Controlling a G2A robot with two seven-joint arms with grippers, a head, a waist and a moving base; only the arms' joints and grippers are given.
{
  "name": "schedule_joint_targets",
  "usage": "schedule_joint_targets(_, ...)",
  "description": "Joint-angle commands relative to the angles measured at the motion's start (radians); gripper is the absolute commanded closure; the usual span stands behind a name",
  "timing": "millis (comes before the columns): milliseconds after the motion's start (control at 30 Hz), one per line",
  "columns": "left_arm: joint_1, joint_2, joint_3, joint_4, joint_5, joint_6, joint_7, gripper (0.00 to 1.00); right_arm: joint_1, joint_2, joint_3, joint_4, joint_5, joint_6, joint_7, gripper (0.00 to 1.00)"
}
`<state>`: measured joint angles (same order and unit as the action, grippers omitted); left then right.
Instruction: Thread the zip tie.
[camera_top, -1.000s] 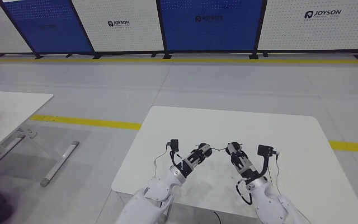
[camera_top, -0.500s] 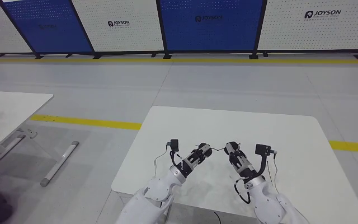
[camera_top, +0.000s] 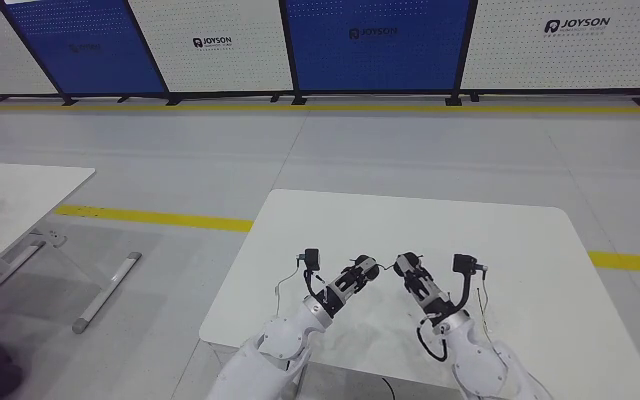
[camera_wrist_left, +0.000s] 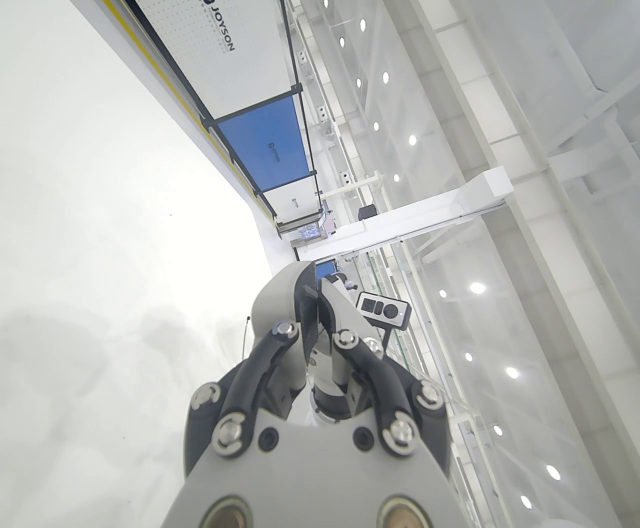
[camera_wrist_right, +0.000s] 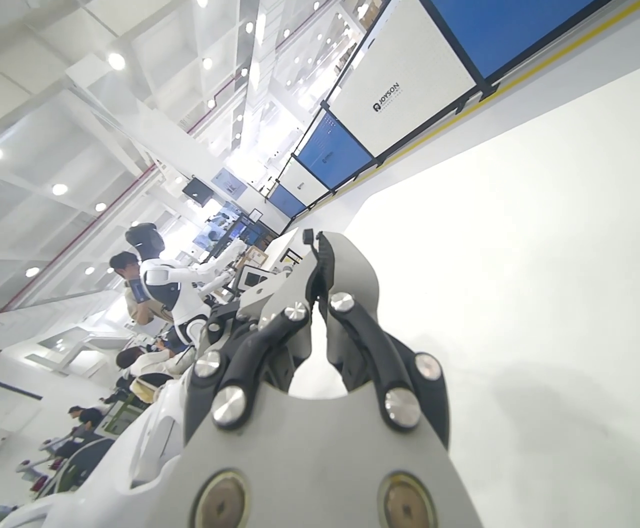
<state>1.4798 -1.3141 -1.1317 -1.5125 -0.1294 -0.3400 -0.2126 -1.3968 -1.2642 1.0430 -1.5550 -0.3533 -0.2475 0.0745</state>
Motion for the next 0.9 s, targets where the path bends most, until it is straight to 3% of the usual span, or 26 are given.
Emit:
schedule_joint_targets(0, 0.000, 0.000, 0.000, 0.000, 0.000, 0.000, 0.000, 1.00, 0.000, -0.001, 0.004, 0.007, 0.008, -0.003, -0.002, 1.00)
schedule_joint_targets(433, 0.000, 0.000, 0.000, 0.000, 0.000, 0.000, 0.000, 1.00, 0.005, -0.012, 0.007, 0.047, 0.051, -0.039, -0.019, 1.00)
schedule_joint_targets(867, 0.000, 0.000, 0.000, 0.000, 0.000, 0.000, 0.000, 1.00, -0.021, -0.013, 0.037, 0.023, 0.045, -0.038, -0.030, 1.00)
